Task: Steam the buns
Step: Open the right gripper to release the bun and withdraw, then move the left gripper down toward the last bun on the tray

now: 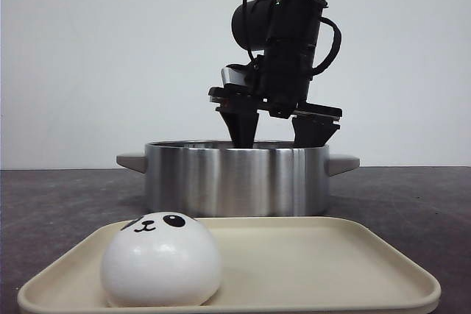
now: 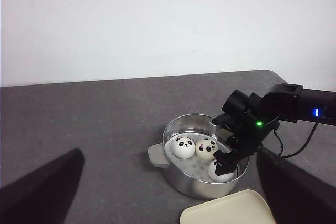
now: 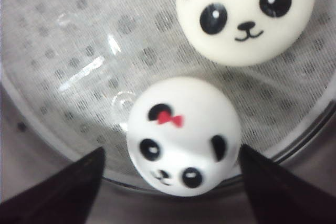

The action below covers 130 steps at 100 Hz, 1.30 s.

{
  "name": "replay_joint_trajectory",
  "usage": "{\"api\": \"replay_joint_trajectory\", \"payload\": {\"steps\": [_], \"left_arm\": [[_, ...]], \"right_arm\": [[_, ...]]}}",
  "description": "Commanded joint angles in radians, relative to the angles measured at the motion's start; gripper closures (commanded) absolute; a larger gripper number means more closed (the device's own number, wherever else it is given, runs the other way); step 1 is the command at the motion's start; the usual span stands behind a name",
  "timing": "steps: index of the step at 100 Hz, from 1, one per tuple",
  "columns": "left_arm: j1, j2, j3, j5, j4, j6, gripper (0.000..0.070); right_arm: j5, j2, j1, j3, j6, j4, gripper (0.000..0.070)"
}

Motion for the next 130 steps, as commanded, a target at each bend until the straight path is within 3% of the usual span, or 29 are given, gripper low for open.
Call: {"api": "replay_joint_trajectory", "payload": {"steps": [1,21,41,45,49,54,57,61,62,75,97,104,119,130], "left_arm": [[-0.007,0.006,0.021,-0.005,-0.055,-0.005,0.0073],[-0.007,0.006,0.021,-0.005,-0.055,-0.006,0.0073],[-0.007,0.008,0.008,0.004,-0.055,-0.033,0.0074],[-0.007,0.008,-0.003,0.007,-0.055,-0.043,0.0074],[-0.007,0.008,-0.020,0.017,-0.055,-0.056,0.0074],[-0.007,0.008,-0.045,0.041,-0.055,-0.062,0.0073],[-0.007,0.008,-0.066,0.064,-0.055,-0.071,0.0073],[-0.007,0.008,-0.096,0.101,-0.055,-0.088,0.0073],[-0.007,0.008,-0.105,0.111,-0.055,-0.093,0.0073],[-0.007,0.008,-0.235,0.222,-0.055,-0.146,0.0073],[-0.007,0.008,-0.483,0.239,-0.036,-0.195,0.0073],[-0.007,0.008,-0.568,0.269,0.018,-0.193,0.0073],[-0.010,0.013,-0.743,0.431,0.206,-0.235,0.0073],[-0.019,0.041,-0.834,0.461,0.302,-0.282,0.0072]], "right_arm": [[0.006,0.023,0.002,0.019,0.017,-0.009,0.0091],[0.005,0.017,0.002,0.039,0.022,0.026,0.0083],[0.006,-0.018,0.002,0.206,-0.035,0.077,0.0088],[0.006,-0.029,0.002,0.251,-0.041,0.085,0.0117],[0.006,-0.046,0.002,0.297,-0.050,0.084,0.0182],[0.006,-0.072,0.003,0.342,-0.064,0.079,0.0333],[0.007,-0.093,0.004,0.363,-0.082,0.075,0.0459],[0.017,-0.126,0.005,0.379,-0.098,0.069,0.0686],[0.020,-0.136,0.005,0.380,-0.100,0.069,0.0700],[0.146,-0.272,0.023,0.380,-0.116,0.021,0.0687],[0.235,-0.532,0.072,0.380,-0.162,-0.124,0.0687],[0.274,-0.616,0.098,0.380,-0.169,-0.141,0.0687],[0.295,-0.781,0.145,0.380,-0.185,-0.179,0.0687],[0.297,-0.867,0.159,0.380,-0.184,-0.239,0.0688]]}}
